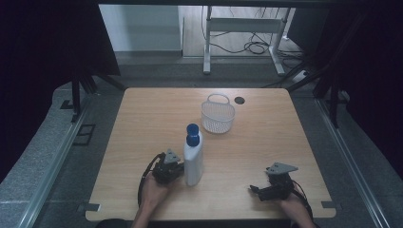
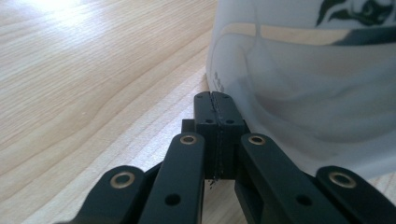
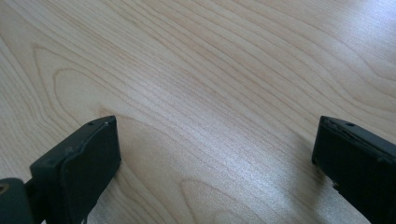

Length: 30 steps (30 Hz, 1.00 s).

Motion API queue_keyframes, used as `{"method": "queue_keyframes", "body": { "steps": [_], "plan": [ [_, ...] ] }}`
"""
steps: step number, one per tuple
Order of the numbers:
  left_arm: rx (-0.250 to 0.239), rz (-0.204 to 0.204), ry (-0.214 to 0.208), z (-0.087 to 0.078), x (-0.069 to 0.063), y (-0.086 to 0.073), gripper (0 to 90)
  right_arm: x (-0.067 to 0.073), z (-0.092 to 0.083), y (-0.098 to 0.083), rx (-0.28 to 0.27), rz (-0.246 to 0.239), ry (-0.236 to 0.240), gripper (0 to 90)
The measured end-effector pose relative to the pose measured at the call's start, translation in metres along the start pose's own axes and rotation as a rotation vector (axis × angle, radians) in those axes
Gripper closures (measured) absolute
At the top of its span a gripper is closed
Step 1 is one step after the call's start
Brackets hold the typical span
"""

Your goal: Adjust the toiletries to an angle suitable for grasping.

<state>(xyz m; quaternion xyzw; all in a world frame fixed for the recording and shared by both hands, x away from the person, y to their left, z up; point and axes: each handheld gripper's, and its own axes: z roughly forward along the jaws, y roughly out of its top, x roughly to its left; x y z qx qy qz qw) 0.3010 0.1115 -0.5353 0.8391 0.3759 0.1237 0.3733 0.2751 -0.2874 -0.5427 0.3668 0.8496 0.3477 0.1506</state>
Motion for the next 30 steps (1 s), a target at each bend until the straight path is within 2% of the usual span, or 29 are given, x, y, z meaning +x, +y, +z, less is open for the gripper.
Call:
{"method": "queue_keyframes", "body": {
  "steps": [10,30],
  "plan": [
    [-0.001,0.005,-0.035,0.005,-0.008,0.003,89.1,0.0,0.0,0.0,0.001,0.001,0.002,0.0],
    [0.0,0.024,-0.073,0.013,-0.022,0.01,89.1,0.0,0.001,0.001,0.0,0.001,0.001,0.0]
  ]
}}
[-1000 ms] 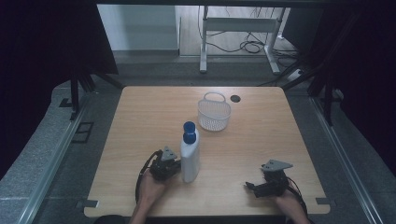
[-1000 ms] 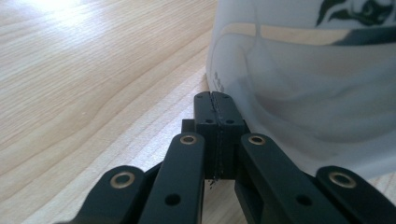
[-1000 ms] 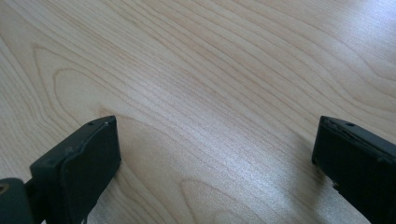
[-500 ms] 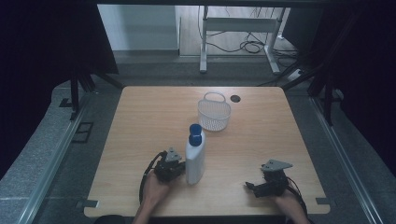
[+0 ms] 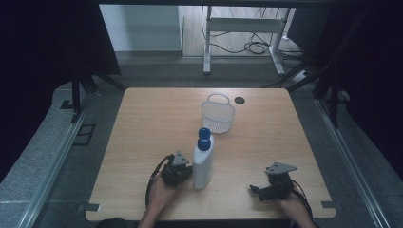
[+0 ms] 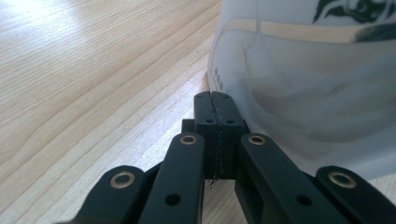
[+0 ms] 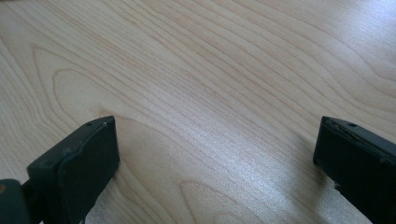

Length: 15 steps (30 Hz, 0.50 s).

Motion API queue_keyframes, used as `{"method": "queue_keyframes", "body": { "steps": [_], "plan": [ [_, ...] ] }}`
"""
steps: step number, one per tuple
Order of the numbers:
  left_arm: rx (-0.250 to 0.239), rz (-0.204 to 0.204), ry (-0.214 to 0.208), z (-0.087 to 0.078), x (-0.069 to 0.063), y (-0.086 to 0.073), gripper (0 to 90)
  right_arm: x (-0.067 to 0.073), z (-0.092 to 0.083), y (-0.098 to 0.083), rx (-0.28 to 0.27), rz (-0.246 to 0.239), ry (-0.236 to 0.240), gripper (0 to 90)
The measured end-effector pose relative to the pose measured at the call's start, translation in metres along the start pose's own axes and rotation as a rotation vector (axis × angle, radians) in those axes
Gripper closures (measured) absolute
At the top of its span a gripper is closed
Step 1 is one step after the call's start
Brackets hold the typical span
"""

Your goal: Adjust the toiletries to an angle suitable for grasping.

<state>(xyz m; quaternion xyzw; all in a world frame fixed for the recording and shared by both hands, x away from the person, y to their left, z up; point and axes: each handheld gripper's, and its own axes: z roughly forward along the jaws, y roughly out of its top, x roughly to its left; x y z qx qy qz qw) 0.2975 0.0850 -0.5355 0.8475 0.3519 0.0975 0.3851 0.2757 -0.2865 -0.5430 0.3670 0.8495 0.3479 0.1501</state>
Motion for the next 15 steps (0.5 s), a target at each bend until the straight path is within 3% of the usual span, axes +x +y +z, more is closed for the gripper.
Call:
{"method": "queue_keyframes", "body": {
  "steps": [15],
  "plan": [
    [0.011,0.036,-0.025,0.009,-0.016,0.008,89.1,0.0,0.0,0.0,0.0,0.0,0.0,0.0]
  ]
}}
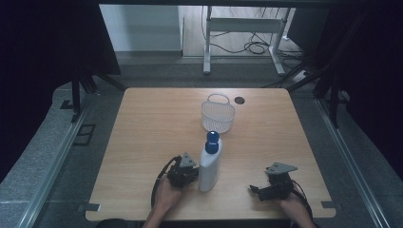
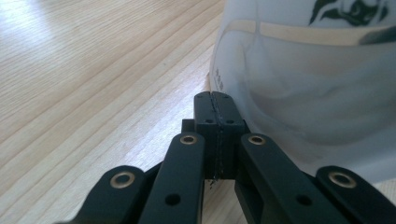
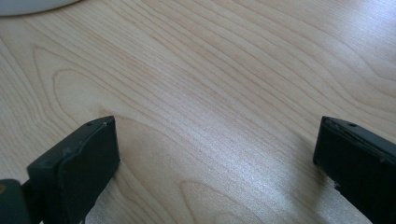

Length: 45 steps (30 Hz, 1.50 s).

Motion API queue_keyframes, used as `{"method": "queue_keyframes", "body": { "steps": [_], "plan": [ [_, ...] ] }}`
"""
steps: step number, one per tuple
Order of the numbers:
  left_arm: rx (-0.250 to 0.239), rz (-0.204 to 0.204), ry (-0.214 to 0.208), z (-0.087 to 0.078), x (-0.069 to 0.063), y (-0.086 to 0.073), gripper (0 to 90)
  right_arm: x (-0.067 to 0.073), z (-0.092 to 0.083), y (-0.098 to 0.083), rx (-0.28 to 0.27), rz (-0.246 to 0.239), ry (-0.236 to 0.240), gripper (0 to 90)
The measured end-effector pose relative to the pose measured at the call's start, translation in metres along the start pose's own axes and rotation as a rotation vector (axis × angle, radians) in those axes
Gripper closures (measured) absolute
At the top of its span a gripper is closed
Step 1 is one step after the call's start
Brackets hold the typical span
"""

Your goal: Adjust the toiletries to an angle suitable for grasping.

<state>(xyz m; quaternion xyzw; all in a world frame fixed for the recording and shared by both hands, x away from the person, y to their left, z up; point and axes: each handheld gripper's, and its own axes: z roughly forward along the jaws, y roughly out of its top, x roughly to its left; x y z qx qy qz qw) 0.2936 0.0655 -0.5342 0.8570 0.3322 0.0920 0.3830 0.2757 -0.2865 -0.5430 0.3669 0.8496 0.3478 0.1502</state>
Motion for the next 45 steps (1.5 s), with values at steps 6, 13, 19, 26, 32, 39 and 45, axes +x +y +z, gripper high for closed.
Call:
{"method": "queue_keyframes", "body": {
  "steps": [6,13,19,26,32,39,45],
  "plan": [
    [0.004,0.001,0.0,0.0,-0.003,0.0,89.1,0.0,0.0,0.0,0.0,0.0,0.0,0.0],
    [0.009,-0.008,-0.003,-0.004,-0.008,-0.003,89.1,0.0,0.0,0.0,0.0,0.0,0.0,0.0],
    [0.032,0.011,-0.008,-0.007,-0.018,-0.007,89.1,0.0,0.0,0.0,0.0,0.0,0.0,0.0],
    [0.038,0.02,-0.021,-0.01,-0.028,-0.009,89.1,0.0,0.0,0.0,0.0,-0.001,0.0,0.0],
    [0.04,0.029,-0.037,-0.009,-0.034,-0.009,89.1,0.0,0.0,0.0,0.0,-0.001,0.0,0.0],
    [0.038,0.041,-0.056,-0.008,-0.041,-0.008,89.1,0.0,0.0,0.0,0.001,-0.001,0.0,0.0],
    [0.036,0.054,-0.071,-0.007,-0.046,-0.006,89.1,0.0,0.0,0.0,0.0,-0.001,0.0,0.0]
  ]
}}
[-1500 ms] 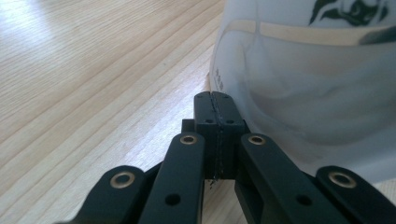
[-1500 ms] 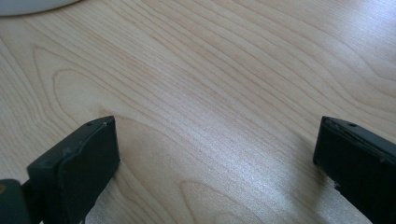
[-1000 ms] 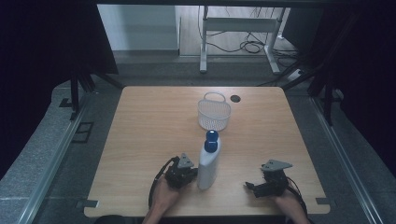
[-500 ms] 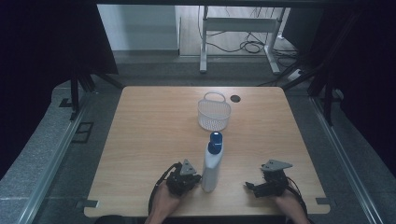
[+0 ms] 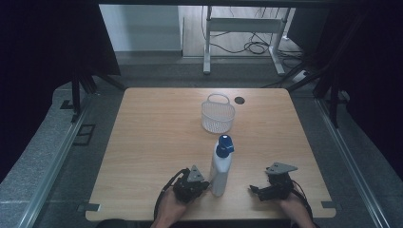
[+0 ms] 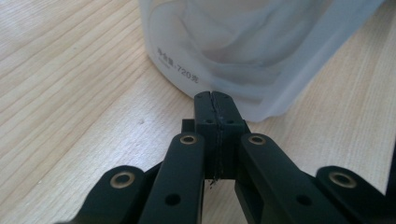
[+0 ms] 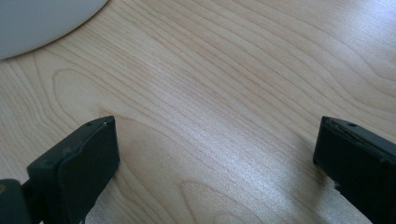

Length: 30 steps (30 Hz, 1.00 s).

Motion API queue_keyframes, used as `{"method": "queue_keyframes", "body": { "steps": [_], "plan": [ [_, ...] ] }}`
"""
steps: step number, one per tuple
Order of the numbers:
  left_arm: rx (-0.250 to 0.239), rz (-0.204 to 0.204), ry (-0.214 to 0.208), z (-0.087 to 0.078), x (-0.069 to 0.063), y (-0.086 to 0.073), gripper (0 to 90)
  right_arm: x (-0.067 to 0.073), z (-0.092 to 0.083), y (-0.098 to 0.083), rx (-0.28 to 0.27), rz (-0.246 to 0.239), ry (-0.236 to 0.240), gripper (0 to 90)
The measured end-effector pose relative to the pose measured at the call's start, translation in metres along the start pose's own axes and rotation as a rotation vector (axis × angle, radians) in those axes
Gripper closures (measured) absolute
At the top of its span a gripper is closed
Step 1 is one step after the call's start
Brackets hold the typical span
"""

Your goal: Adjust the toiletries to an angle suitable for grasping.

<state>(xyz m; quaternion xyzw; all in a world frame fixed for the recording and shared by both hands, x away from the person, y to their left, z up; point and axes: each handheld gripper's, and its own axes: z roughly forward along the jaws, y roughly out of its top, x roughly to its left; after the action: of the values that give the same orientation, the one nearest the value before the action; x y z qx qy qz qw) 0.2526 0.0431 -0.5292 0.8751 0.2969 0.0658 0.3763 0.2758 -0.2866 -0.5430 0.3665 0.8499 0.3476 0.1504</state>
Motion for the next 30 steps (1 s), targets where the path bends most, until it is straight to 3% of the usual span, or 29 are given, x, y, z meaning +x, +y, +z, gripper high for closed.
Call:
{"method": "queue_keyframes", "body": {
  "steps": [17,30],
  "plan": [
    [0.0,0.043,-0.062,0.011,-0.019,0.01,89.1,0.0,0.0,0.0,0.001,0.001,0.0,0.0],
    [-0.012,0.088,-0.071,0.023,-0.03,0.026,89.0,0.0,0.0,0.0,0.0,0.002,-0.001,0.0]
  ]
}}
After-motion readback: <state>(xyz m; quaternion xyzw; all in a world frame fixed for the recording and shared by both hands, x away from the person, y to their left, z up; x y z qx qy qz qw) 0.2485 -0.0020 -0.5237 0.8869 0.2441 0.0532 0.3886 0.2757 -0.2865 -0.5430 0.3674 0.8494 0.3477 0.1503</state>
